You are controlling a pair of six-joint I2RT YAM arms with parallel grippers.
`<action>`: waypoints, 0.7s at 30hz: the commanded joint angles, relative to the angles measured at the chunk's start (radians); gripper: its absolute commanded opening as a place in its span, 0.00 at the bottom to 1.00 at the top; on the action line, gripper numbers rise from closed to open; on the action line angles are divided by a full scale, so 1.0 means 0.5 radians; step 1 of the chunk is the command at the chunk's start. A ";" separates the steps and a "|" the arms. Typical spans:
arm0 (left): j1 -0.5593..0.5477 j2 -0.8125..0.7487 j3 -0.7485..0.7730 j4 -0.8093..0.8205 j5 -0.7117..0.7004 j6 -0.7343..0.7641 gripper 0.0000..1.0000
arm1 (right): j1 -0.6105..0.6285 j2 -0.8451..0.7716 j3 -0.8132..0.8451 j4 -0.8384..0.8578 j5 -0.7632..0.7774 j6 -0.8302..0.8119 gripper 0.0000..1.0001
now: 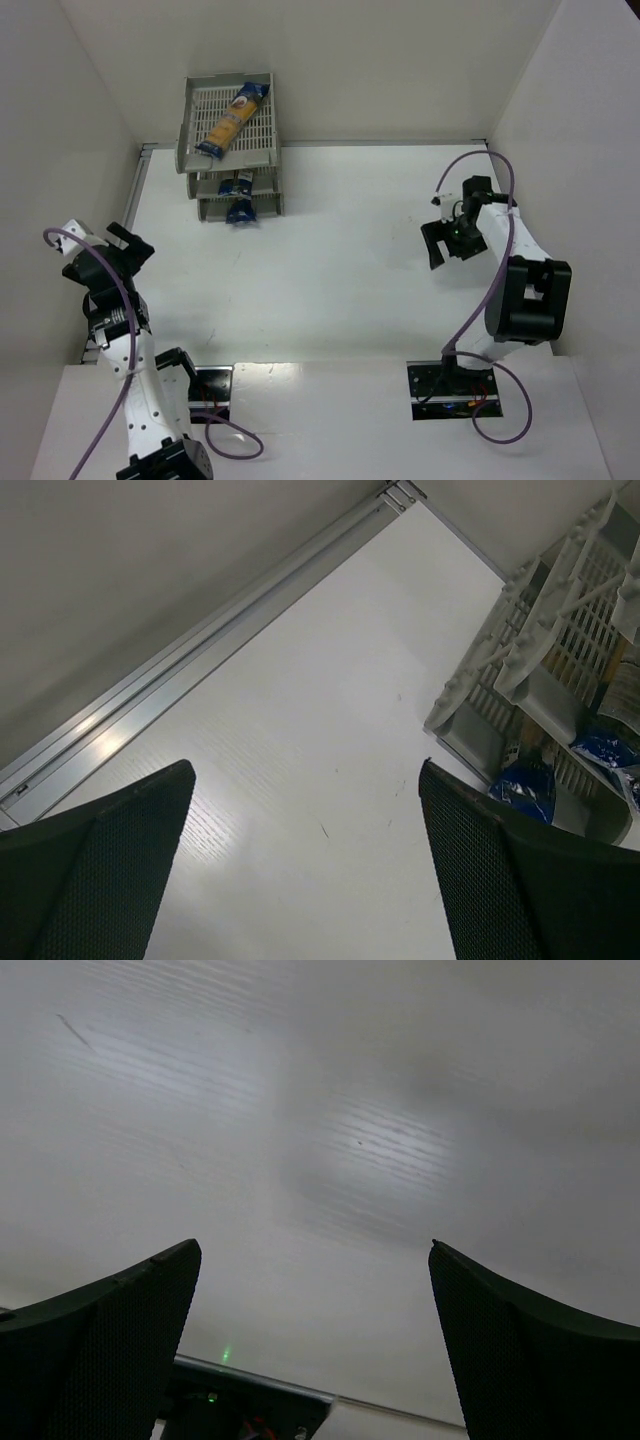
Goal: Place and organize the pasta boxes and bags onto the shelf
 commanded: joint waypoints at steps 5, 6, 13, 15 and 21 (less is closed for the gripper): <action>0.095 -0.088 0.026 0.068 0.057 0.034 1.00 | -0.143 -0.205 -0.037 0.006 -0.008 0.025 1.00; 0.113 -0.106 0.026 0.068 0.078 0.034 1.00 | -0.143 -0.267 -0.058 0.040 0.025 0.025 1.00; 0.196 -0.106 0.026 0.068 0.143 0.034 1.00 | -0.143 -0.608 -0.224 0.061 0.163 0.012 1.00; 0.196 -0.106 0.026 0.068 0.188 0.034 1.00 | -0.143 -0.608 -0.193 0.037 0.163 0.071 1.00; 0.236 -0.088 0.007 0.068 0.228 0.034 1.00 | -0.143 -0.608 -0.221 0.080 0.231 0.095 1.00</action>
